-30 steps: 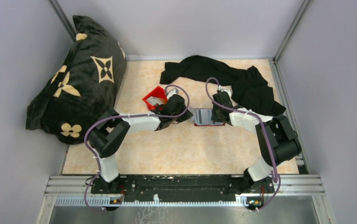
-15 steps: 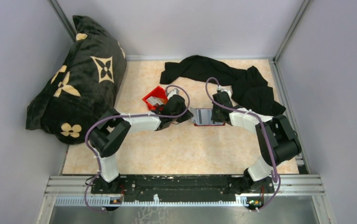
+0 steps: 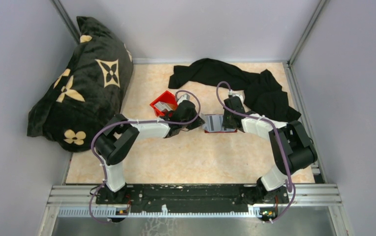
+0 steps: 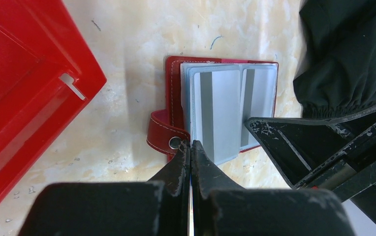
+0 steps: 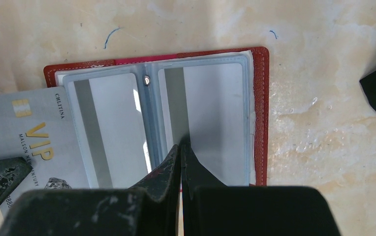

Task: Put the credit cards into the card holder
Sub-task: Insert the credit card into the card holder.

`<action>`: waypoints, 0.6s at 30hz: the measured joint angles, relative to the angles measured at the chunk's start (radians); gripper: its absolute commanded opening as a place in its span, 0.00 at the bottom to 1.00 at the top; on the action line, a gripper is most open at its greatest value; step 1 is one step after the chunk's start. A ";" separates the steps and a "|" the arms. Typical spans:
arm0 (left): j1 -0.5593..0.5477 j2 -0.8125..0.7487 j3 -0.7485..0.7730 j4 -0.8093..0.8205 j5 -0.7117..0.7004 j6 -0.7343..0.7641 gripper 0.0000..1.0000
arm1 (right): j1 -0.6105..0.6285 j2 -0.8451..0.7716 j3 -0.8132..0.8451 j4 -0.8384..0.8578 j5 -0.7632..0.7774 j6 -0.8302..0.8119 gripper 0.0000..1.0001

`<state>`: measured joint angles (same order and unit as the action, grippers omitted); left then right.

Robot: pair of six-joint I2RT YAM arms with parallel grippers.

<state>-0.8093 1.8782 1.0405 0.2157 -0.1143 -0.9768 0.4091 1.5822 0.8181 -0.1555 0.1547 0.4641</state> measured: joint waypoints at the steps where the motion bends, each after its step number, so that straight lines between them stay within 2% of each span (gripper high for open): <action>1: -0.001 0.002 0.000 0.003 0.002 0.000 0.00 | 0.000 0.000 0.000 0.000 0.000 0.000 0.00; 18: -0.004 0.002 -0.010 0.080 0.029 -0.023 0.00 | 0.000 0.004 0.000 0.007 -0.002 0.000 0.00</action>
<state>-0.8131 1.8801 1.0302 0.2962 -0.0853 -0.9993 0.4091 1.5864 0.8181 -0.1482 0.1528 0.4637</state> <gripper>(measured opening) 0.006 0.005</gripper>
